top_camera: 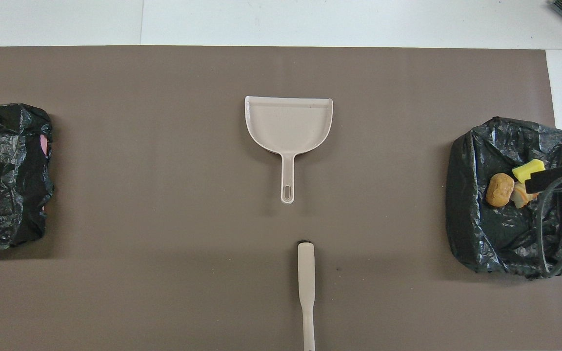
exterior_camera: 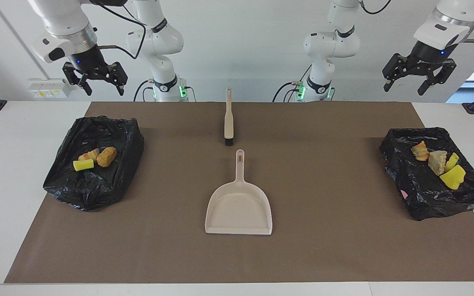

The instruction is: Sweep and dump trash in bin

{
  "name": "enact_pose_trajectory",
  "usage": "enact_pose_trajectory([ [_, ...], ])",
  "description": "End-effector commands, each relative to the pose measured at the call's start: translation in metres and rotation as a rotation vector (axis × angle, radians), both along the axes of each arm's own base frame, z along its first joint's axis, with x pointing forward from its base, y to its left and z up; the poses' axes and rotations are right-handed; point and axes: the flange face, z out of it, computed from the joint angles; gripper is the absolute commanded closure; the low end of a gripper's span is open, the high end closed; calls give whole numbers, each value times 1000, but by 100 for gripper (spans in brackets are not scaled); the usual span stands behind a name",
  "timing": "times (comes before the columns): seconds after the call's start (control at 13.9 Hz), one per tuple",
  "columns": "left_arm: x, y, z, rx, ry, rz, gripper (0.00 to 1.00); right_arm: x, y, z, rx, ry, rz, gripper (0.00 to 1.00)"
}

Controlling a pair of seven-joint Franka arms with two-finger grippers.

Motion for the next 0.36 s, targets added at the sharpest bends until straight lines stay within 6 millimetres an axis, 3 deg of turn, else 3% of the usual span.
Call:
enact_pose_trajectory([
  [0.0, -5, 3, 1, -11, 16, 1, 0, 3, -6, 3, 14, -8, -9, 0],
  [0.14, -5, 3, 0, -9, 18, 1, 0, 0, 9, 4, -6, 2, 28, 0],
  [0.29, -5, 3, 0, -8, 16, 2, 0, 0, 3, 1, 0, 4, 17, 0],
])
